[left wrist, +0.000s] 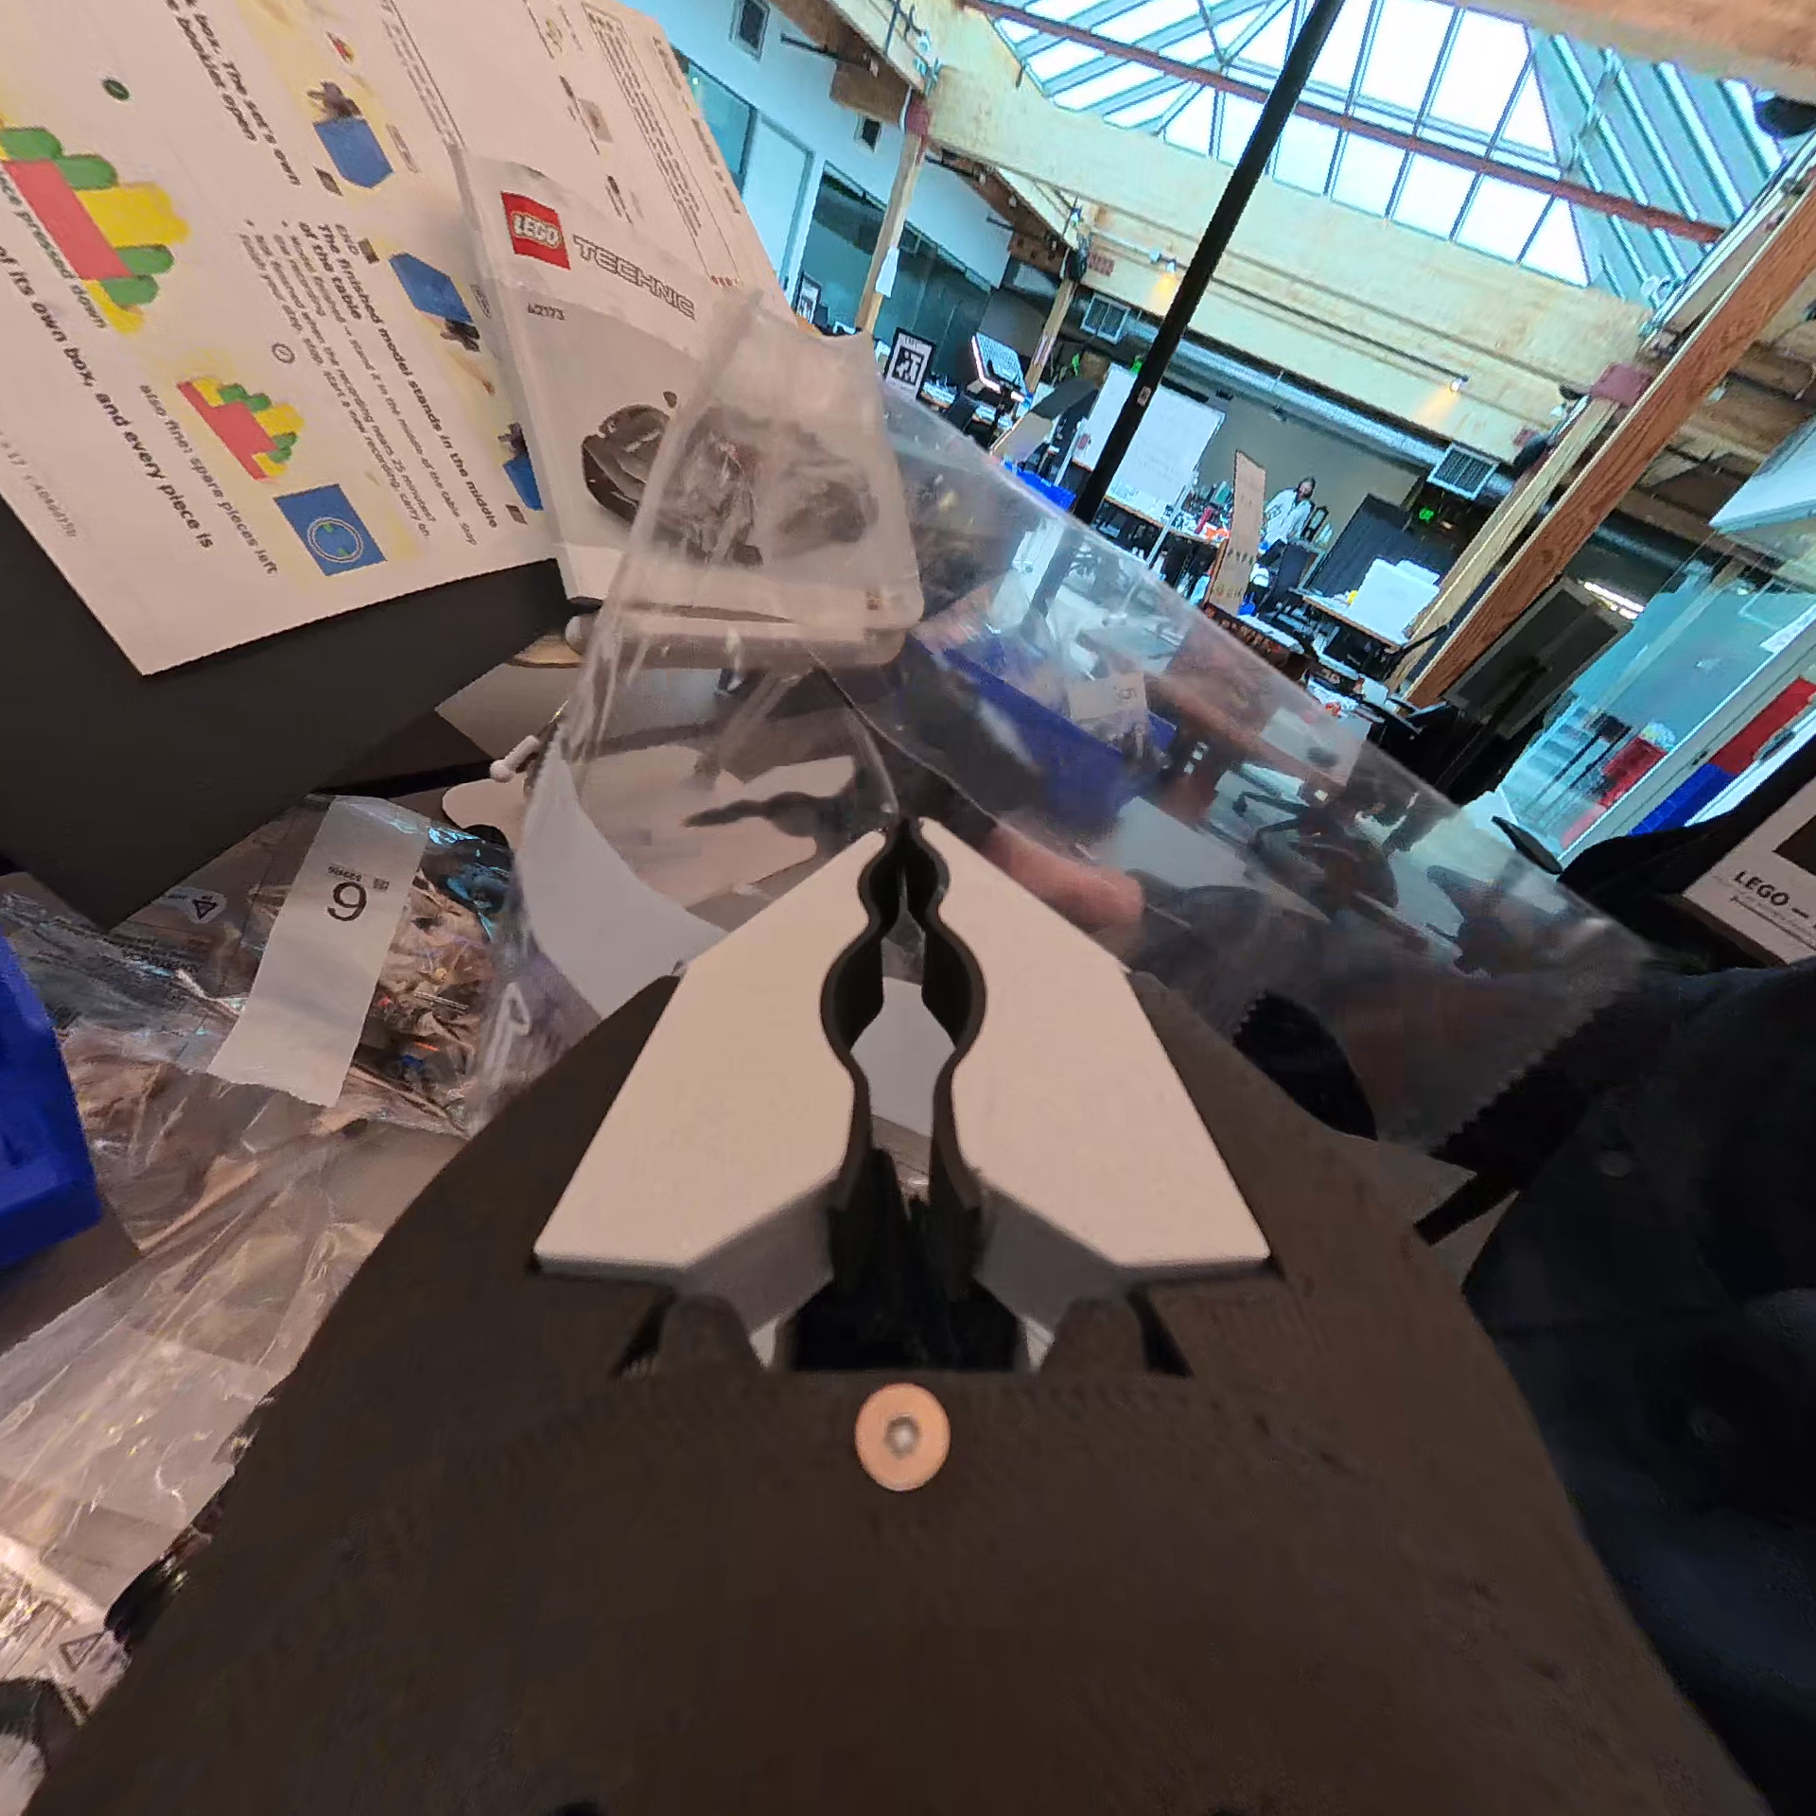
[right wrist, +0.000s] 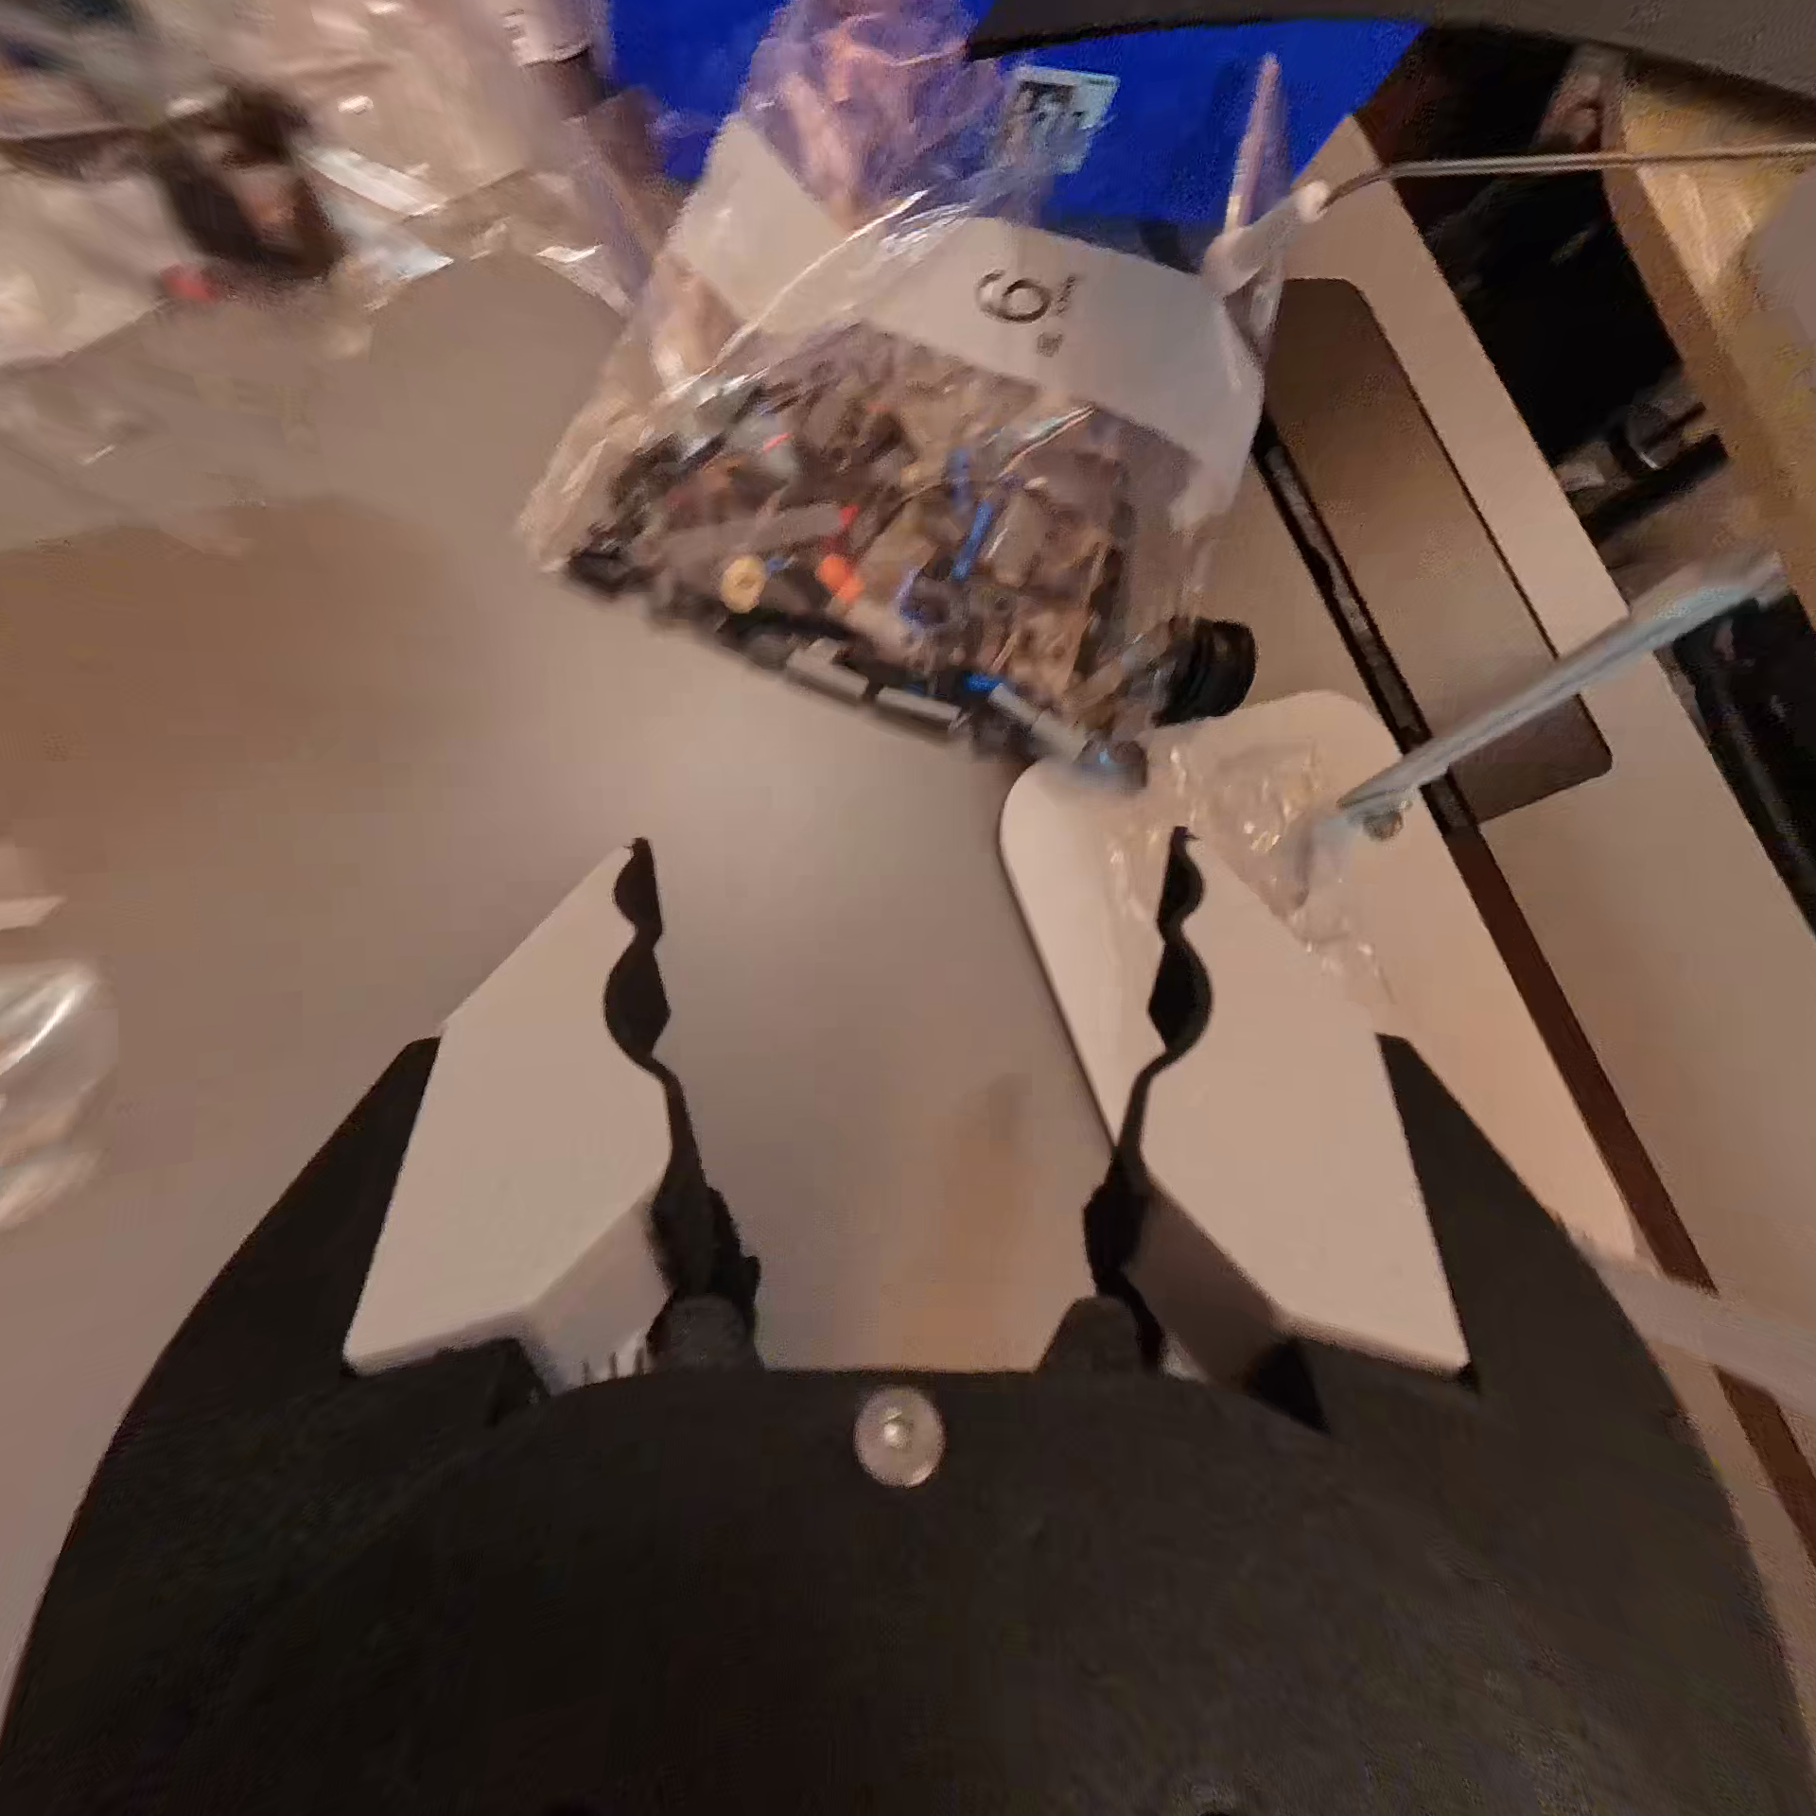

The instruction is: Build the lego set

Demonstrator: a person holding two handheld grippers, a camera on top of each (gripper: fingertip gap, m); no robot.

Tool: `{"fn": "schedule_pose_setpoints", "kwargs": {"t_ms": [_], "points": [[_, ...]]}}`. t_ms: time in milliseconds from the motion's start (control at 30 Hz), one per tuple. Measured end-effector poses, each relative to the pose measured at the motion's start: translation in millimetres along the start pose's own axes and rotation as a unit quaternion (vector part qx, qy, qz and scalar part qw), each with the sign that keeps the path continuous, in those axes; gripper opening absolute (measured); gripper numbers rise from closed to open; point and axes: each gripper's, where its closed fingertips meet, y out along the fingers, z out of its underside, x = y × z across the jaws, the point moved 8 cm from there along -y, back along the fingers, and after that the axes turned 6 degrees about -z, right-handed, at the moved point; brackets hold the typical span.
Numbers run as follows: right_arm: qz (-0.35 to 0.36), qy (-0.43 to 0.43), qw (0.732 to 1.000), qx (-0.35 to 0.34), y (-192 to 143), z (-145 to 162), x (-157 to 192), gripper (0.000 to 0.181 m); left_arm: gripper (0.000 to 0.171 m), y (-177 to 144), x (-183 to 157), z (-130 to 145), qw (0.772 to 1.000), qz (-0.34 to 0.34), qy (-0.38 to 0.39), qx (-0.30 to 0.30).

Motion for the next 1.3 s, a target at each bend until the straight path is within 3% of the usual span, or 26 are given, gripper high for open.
{"fn": "schedule_pose_setpoints", "kwargs": {"t_ms": [167, 367, 467, 533, 733, 933, 1200, 1300], "points": [[-0.038, 0.079, 0.995, -0.037, 59, -10, -37, 0.126, 0.0, -17, 9, -3, 0.999, 0.003, -0.011, -0.04], [-0.014, 0.052, 0.998, -0.018, 98, -14, -61, 0.152, 0.0, -26, 20, -4, 0.998, 0.009, -0.017, -0.062], [-0.058, 0.076, 0.995, -0.003, 111, -12, -68, 0.153, 0.0, -28, 25, -4, 0.997, 0.014, -0.022, -0.073], [-0.075, 0.065, 0.995, -0.009, 111, -15, -67, 0.136, 0.0, -28, 27, -3, 0.997, 0.015, -0.022, -0.075], [-0.097, 0.068, 0.993, -0.006, 107, -11, -65, 0.115, 0.0, -26, 33, 4, 0.997, 0.012, -0.025, -0.069], [-0.144, 0.004, 0.989, 0.017, 89, -1, -27, 0.098, 0.0, -28, 32, 5, 0.997, 0.011, -0.025, -0.07], [-0.225, -0.052, 0.971, 0.061, 47, 14, 26, 0.101, 0.0, -32, 25, 5, 0.998, 0.007, -0.02, -0.067], [-0.23, -0.039, 0.972, 0.038, 29, 10, 22, 0.096, 0.0, -34, 20, 6, 0.998, 0.014, -0.021, -0.062]]}}
